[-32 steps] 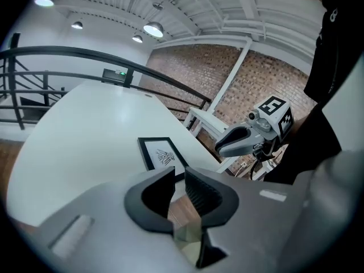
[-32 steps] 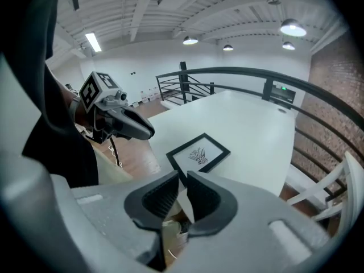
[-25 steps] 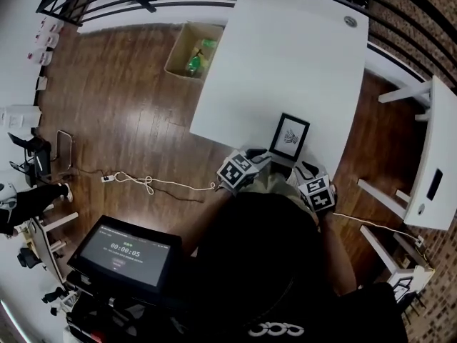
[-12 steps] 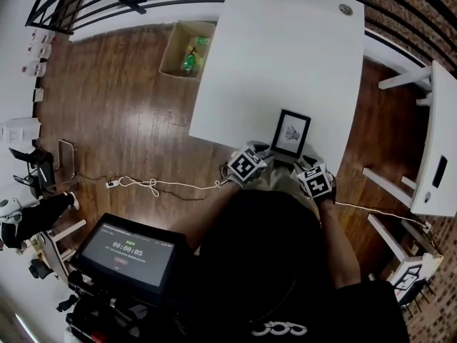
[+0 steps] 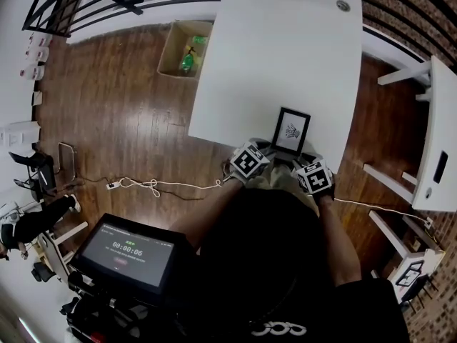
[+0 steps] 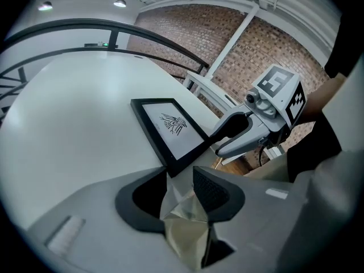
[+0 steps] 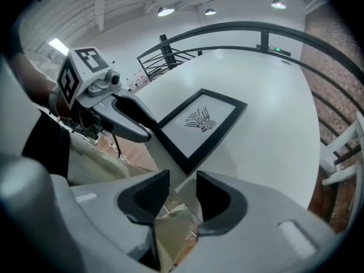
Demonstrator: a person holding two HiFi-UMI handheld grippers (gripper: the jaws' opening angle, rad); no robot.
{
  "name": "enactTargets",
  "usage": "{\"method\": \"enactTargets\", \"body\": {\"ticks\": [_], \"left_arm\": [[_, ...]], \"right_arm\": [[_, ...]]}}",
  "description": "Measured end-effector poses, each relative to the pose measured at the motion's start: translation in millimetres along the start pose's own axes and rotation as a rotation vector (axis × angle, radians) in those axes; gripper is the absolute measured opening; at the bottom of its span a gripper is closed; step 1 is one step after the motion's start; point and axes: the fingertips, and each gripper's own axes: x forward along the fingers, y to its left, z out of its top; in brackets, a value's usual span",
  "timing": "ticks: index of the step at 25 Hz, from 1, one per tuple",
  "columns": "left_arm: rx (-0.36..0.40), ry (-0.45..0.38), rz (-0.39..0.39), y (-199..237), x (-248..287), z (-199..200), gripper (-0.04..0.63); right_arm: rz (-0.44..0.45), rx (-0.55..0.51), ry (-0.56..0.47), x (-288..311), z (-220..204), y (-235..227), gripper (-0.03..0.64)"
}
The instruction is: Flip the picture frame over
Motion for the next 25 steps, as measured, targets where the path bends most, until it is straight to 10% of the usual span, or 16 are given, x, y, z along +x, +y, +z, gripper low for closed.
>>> {"method": "enactTargets", "body": {"ticks": [25], "left_arm": [[-0.002, -0.222, 0.07, 15, -47, 68, 0.156]], "right_arm": [[-0.015, -0.139, -0.094, -45, 63, -7, 0.143]]}}
